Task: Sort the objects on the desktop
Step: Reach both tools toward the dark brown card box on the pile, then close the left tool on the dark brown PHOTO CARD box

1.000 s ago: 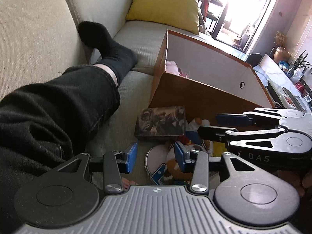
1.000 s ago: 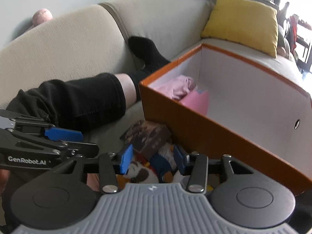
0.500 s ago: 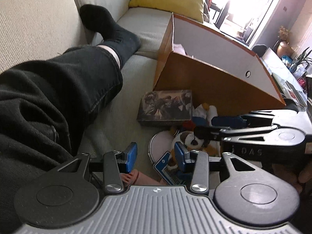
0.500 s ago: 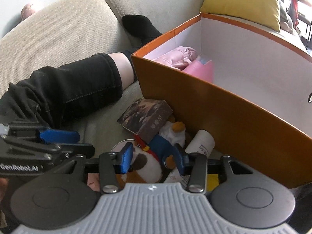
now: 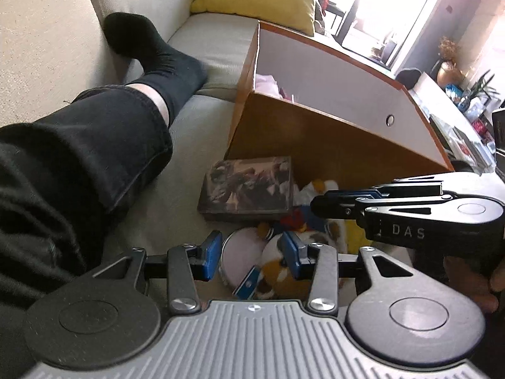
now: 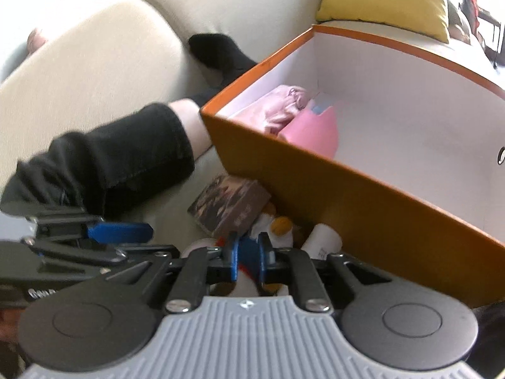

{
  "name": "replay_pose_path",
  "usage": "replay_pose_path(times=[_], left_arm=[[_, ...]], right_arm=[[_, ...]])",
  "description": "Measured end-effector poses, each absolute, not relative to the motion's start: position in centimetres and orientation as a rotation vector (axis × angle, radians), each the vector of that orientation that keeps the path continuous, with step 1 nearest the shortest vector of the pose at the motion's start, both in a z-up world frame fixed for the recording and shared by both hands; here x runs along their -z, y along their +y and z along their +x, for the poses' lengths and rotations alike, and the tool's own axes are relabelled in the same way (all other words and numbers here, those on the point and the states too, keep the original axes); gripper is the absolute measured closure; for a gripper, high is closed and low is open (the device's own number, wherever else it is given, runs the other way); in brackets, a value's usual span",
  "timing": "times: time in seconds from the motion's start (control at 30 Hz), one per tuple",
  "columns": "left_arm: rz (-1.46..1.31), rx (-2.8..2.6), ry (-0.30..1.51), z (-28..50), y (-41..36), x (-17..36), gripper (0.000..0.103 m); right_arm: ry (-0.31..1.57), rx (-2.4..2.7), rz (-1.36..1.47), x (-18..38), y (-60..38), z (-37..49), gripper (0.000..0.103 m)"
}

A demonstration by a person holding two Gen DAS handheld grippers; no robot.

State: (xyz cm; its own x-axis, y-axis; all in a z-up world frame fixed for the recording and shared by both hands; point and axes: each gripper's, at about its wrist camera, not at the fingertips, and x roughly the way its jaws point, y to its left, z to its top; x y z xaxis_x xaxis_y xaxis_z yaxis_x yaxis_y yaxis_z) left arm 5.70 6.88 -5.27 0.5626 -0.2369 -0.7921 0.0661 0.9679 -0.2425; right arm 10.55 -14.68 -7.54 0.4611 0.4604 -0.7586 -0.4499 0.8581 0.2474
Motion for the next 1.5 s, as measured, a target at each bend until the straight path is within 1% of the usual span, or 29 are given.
replay_pose_path(times=[0.03, 0.07, 0.1, 0.13, 0.17, 0.37, 0.43, 0.5, 0.57, 0.73, 0.87, 1.0, 1.23, 1.33, 1.5], left_arm=[[-0.191, 0.179, 0.953, 5.9, 6.7, 5.2, 0.055], [-0.181, 0.182, 0.949, 6.0, 6.5, 5.1, 0.055], [-0.166, 0.185, 0.947, 6.2, 6.3, 5.1, 0.055], [-0.150, 0.183, 0.949, 6.4, 6.1, 5.1, 0.055], [-0.137, 0.177, 0.950, 6.5, 6.0, 5.2, 0.055], [-0.144, 0.155, 0.968, 7.5, 6.4, 5.4, 0.055], [-0.153, 0.142, 0.977, 7.7, 6.8, 5.4, 0.055], [-0.159, 0.118, 0.990, 7.9, 7.2, 5.3, 0.055], [-0.171, 0.096, 0.997, 8.0, 7.7, 5.1, 0.055], [-0.245, 0.069, 0.991, 7.6, 8.9, 4.0, 0.055], [-0.318, 0.086, 0.975, 7.4, 9.7, 3.1, 0.055], [-0.396, 0.095, 0.999, 7.9, 10.3, 3.2, 0.055], [-0.525, 0.073, 1.074, 8.7, 11.1, 5.1, 0.054], [-0.534, 0.053, 1.102, 9.1, 11.2, 5.5, 0.054], [-0.524, 0.037, 1.145, 9.3, 10.9, 6.3, 0.050]], right_arm=[[0.936, -0.562, 0.020, 7.5, -14.6, 10.8, 0.087], [0.936, -0.566, 0.027, 7.4, -14.5, 11.1, 0.084], [0.941, -0.569, 0.034, 7.4, -14.3, 11.5, 0.078], [0.947, -0.574, 0.044, 7.5, -14.0, 11.7, 0.068], [0.955, -0.583, 0.055, 7.6, -13.7, 12.0, 0.065], [1.032, -0.570, 0.110, 9.1, -13.1, 14.1, 0.064], [1.061, -0.571, 0.151, 9.7, -13.2, 14.8, 0.062], [1.062, -0.570, 0.158, 10.0, -13.1, 15.2, 0.062], [1.052, -0.573, 0.134, 9.9, -13.0, 15.1, 0.068], [0.999, -0.628, 0.065, 8.8, -12.5, 13.6, 0.075], [0.932, -0.729, -0.057, 7.7, -11.3, 11.1, 0.079], [0.897, -0.803, -0.159, 7.6, -10.1, 9.2, 0.079], [0.919, -0.862, -0.195, 8.0, -9.6, 8.6, 0.077], [0.924, -0.873, -0.195, 8.0, -9.5, 8.7, 0.076], [0.940, -0.888, -0.191, 8.1, -9.7, 8.7, 0.073]])
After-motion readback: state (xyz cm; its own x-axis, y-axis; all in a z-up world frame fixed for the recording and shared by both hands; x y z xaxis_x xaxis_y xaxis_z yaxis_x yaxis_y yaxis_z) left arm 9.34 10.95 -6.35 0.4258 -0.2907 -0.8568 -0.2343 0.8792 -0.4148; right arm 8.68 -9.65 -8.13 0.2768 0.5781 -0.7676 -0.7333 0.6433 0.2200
